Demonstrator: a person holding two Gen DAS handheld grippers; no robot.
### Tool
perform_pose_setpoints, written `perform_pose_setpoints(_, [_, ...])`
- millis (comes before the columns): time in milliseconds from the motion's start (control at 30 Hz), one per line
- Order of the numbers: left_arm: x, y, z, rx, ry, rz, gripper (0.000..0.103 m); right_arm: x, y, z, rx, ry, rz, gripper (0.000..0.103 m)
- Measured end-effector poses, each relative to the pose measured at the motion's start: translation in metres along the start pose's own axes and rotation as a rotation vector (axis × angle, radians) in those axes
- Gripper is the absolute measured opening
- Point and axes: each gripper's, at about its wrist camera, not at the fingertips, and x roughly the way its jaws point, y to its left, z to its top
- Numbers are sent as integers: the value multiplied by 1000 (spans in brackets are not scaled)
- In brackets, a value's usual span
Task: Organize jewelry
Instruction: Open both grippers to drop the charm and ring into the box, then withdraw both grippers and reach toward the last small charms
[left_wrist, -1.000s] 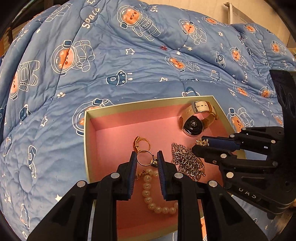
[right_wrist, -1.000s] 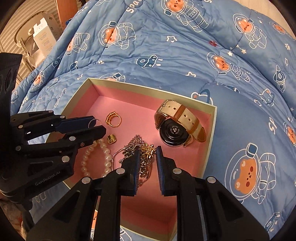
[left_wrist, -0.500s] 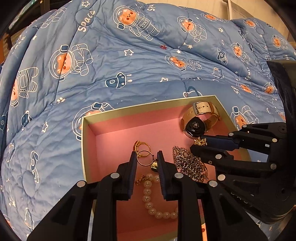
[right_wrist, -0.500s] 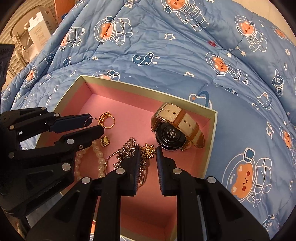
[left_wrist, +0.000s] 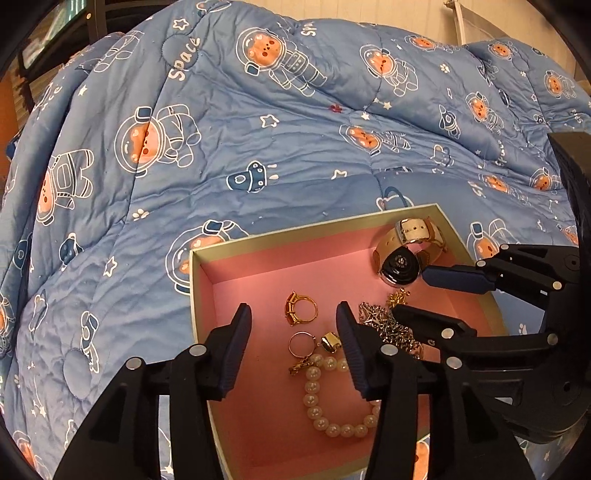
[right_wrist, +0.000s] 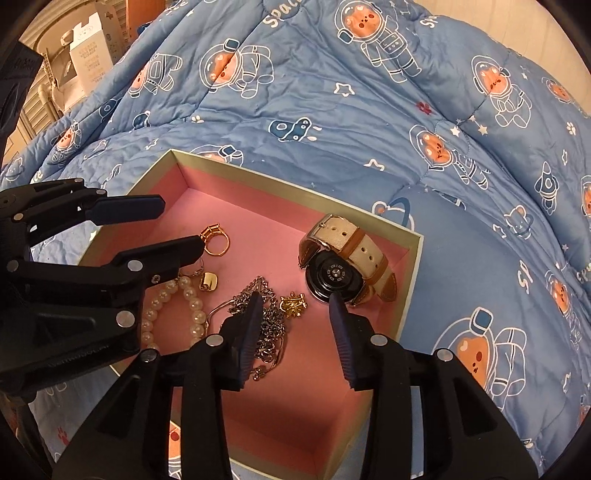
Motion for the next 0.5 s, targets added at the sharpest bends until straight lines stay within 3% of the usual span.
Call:
perform_pose_setpoints(100, [-15,6,0,-26,-44,1,64,-16,2,-3,-17,-49,-11,59])
perform_pose_setpoints(167, [-28,11,-3,-48,-82,-2,76,-30,5,-9,-31,-93,-18,63])
perform_pose_setpoints(233, [-41,17,-11,-74,-115,-10,82,-44,5,-18,-36,-120,-11,70])
perform_pose_setpoints(500, [-75,17,-68,-85,-146,-24,91,-83,12,-68,-64,-177,52,72])
